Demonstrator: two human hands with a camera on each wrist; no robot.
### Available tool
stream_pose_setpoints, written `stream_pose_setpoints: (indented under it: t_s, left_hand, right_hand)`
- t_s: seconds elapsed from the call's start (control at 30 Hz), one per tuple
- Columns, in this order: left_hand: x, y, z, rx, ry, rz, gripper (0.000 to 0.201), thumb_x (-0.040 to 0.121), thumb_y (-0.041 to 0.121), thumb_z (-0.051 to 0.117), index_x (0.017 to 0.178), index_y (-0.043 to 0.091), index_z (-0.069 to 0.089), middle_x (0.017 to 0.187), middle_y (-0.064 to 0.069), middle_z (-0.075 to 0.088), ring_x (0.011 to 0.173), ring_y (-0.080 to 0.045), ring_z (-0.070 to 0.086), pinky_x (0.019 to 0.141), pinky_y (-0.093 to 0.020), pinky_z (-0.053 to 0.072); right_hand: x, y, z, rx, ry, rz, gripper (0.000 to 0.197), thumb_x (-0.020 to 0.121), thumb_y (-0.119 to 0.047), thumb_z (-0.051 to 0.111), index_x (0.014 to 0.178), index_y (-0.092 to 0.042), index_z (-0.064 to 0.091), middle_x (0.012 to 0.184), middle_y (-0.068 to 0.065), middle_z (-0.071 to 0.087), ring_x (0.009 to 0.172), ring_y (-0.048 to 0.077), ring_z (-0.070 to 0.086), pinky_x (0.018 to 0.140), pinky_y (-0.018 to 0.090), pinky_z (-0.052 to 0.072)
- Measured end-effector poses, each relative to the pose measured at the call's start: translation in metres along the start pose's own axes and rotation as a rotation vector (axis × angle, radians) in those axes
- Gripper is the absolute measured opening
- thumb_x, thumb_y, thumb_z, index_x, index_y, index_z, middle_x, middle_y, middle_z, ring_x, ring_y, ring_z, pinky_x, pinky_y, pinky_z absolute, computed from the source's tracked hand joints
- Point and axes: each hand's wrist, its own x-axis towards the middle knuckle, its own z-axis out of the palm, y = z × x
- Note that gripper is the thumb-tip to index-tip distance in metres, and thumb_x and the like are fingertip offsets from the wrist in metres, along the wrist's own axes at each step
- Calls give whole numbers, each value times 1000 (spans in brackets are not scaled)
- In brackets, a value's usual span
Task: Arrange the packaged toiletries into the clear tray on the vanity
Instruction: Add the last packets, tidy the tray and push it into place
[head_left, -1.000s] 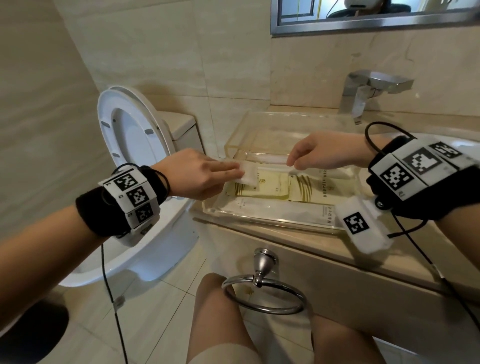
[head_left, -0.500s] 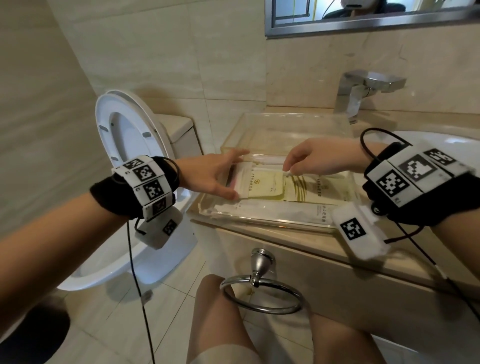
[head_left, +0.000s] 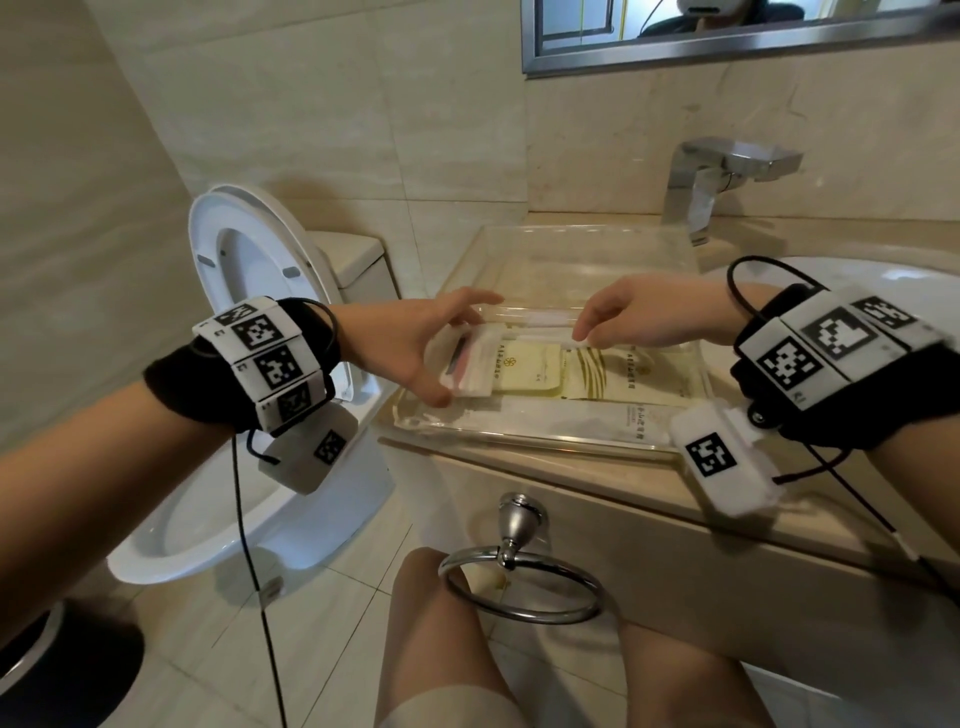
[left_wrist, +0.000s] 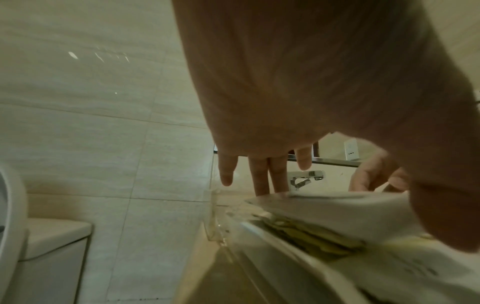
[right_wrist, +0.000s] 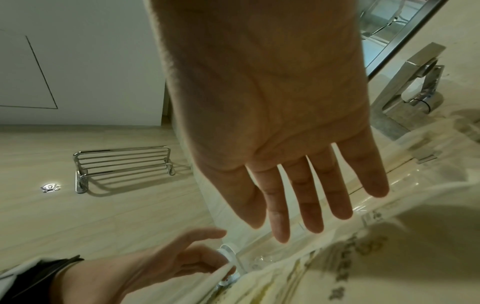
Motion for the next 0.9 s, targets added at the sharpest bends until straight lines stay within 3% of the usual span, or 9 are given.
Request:
stream_pose_setpoints:
  t_s: [0.1,0.17,0.27,0.4,0.53,0.63,0.7,0.8,0.9]
  left_hand:
    - [-4,0,3,-21,-58,-15,111,63,30,81,146,26,7,134,5,40,123,-8,38,103,-20,32]
    - [-7,-1,3,-34,-62,-23,113,58,37,79,146,27,9,128,9,38,124,-8,38,100,-14,34]
    - [-9,0,3,-45,-64,-24,112,62,28,83,147,25,8,128,11,33,122,-6,34,90,-2,31]
    - [-8,4,4,-2,-67,-27,108,67,15,82,147,21,9,125,11,35,119,-4,35,100,-12,29]
    - [-8,7,1,6,-73,-23,111,62,19,81,147,20,10,125,10,35,119,-3,33,87,5,29]
    - [-10,8,-3,13,-68,-61,111,68,10,79,148,21,2,137,4,30,125,-6,27,94,-6,28]
    - [-11,13,-5,-44,-6,-66,109,69,17,73,148,22,-1,147,0,25,131,-9,25,101,-18,27]
    - [-9,27,0,-35,89,-50,86,87,20,61,150,18,3,155,0,16,140,-13,20,108,-21,20]
    - [-4,41,17,65,93,-67,65,98,26,42,150,15,6,159,-1,7,145,-13,9,114,-23,10]
  right_hand:
    - [-1,1,0,1,-3,4,26,95,-20,49,118,-19,60,102,-9,53,96,8,46,84,22,31]
    - [-1,1,0,-1,-8,6,26,95,-20,49,119,-19,60,101,-9,52,95,8,46,84,23,32]
    - [-1,2,1,-15,3,6,27,94,-20,50,118,-19,61,103,-9,53,97,8,46,85,22,32]
    - [-2,5,0,-10,21,8,25,94,-19,51,116,-18,62,105,-7,54,98,9,46,86,22,33]
    - [-4,9,-1,7,36,17,25,94,-18,51,116,-17,62,104,-6,54,98,11,47,86,23,33]
    - [-5,12,-3,12,60,24,26,94,-16,49,118,-17,61,108,-3,55,99,11,47,87,24,34]
    - [-5,14,-4,32,99,44,29,95,-14,48,121,-17,58,111,-1,53,100,12,45,86,24,33]
    - [-6,17,-4,72,152,61,35,94,-12,47,128,-17,53,126,4,53,104,14,45,85,24,33]
    - [-9,18,2,89,157,75,41,96,-14,45,137,-18,45,140,6,46,124,21,45,92,25,34]
